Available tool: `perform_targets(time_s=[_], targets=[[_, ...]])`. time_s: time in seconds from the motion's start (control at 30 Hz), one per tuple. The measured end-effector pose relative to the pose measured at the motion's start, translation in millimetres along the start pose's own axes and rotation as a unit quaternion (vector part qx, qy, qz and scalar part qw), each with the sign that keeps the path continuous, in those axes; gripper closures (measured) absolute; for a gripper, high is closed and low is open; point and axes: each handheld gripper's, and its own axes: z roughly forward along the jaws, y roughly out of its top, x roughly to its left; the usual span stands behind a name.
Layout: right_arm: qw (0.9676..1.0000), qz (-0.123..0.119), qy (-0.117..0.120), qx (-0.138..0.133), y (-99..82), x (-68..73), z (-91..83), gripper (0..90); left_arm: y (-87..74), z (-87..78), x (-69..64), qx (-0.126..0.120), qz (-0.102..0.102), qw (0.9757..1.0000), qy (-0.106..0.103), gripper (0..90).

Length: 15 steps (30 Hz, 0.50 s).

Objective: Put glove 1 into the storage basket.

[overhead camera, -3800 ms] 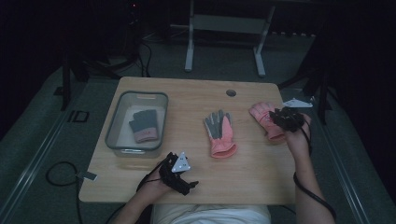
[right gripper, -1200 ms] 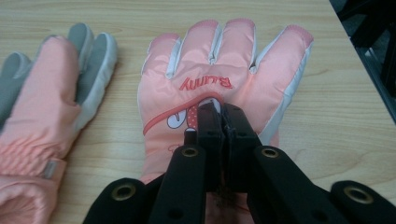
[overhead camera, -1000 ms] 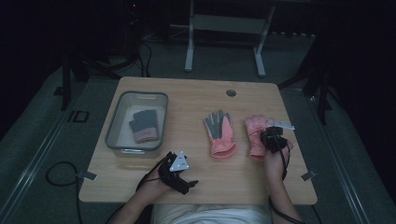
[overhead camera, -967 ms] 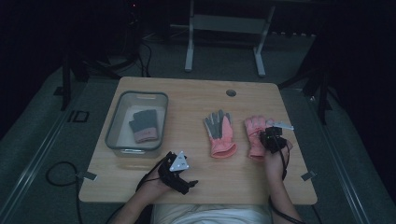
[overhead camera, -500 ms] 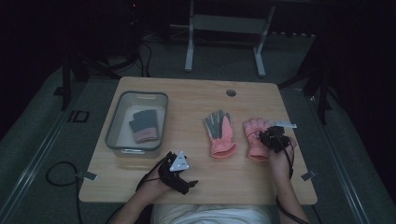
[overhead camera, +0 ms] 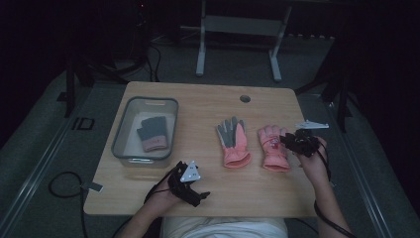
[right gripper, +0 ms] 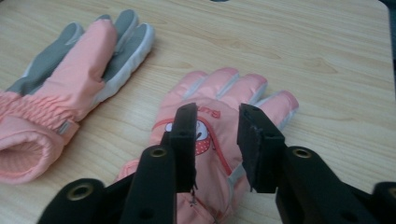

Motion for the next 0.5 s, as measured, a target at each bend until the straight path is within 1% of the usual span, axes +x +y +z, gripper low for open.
perform_targets(time_s=[0.03,0.1,0.23,0.3,0.4,0.43,0.5], targets=[[1.0,-0.007,0.006,0.001,1.2,0.0,0.3,66.0,0.0,-0.1,0.2,-0.001,-0.001,1.0,0.0,1.6],[0.9998,-0.012,0.014,0.006,2.2,0.3,2.3,65.7,0.0,-0.1,0.4,0.0,-0.001,1.0,0.001,1.6],[0.9994,-0.017,0.021,0.022,-0.1,2.1,11.3,62.7,-0.1,0.0,0.0,0.0,0.0,1.0,0.0,1.6],[0.999,-0.017,0.023,0.035,-2.9,2.4,18.0,60.8,-0.2,0.0,0.2,0.001,0.0,1.0,0.0,1.6],[0.9984,-0.014,0.016,0.052,-8.9,3.0,27.4,60.5,-0.3,-0.2,0.5,0.0,0.0,1.0,0.0,1.6],[0.9982,-0.017,0.012,0.056,-11.4,4.2,30.4,60.7,-0.3,-0.2,0.5,0.0,0.0,1.0,0.0,1.6],[0.9977,-0.027,-0.005,0.061,-16.0,7.6,35.2,63.9,-0.4,0.0,0.2,0.001,0.001,1.0,0.0,1.6]])
